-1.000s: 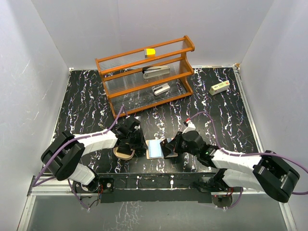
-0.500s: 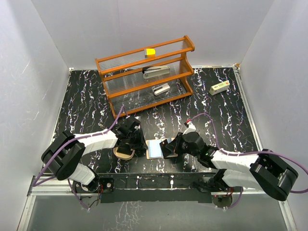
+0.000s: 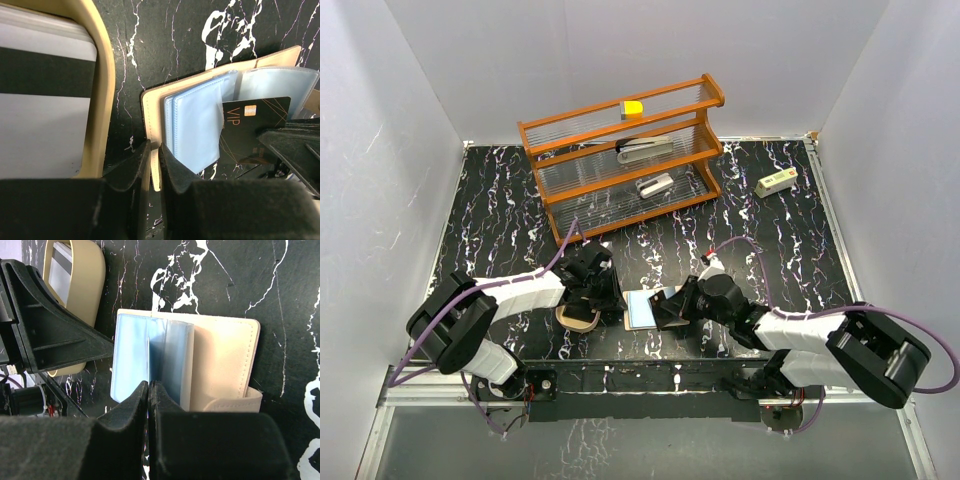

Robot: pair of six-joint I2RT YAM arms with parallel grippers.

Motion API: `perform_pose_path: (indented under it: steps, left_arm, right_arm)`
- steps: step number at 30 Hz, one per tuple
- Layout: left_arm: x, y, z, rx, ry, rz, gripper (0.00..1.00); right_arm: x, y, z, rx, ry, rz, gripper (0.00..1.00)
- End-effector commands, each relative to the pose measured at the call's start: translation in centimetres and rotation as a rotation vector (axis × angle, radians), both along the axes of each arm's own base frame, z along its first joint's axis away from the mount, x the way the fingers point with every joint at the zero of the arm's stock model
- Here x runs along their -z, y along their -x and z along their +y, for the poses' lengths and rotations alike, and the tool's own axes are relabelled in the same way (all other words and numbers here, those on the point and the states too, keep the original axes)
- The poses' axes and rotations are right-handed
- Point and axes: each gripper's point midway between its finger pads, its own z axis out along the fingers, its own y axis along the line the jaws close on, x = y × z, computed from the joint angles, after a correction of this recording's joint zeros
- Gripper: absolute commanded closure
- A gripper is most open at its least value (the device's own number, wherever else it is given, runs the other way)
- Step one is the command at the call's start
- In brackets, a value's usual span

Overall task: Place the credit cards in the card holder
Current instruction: Insert the credit card into the card holder.

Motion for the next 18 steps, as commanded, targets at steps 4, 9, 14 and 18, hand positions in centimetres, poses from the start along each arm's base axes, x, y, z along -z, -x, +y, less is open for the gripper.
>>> perform_pose_path:
  steps: [4, 9, 14, 18]
  left_arm:
    - [0.2, 0.4, -0.3, 0.019, -0.006, 0.014, 0.89]
    - [0.2, 0.9, -0.2, 0.013, -0.002, 0.027, 0.89]
    - [0.1, 1.1, -0.1, 0.005, 0.003, 0.028, 0.89]
    - [0.4, 1.2, -0.1, 0.01, -0.003, 0.033, 0.89]
  right_arm:
    - [-0.9, -0.8, 0.6, 0.0, -0.053, -0.042, 0.99]
    - [-0.8, -1.4, 0.3, 0.026, -0.04, -0.055, 1.0]
    - [-0.8, -1.9, 0.0, 0.051, -0.033, -0.067, 1.0]
    - [-0.6, -1.9, 0.0, 0.051, -0.031, -0.065, 1.0]
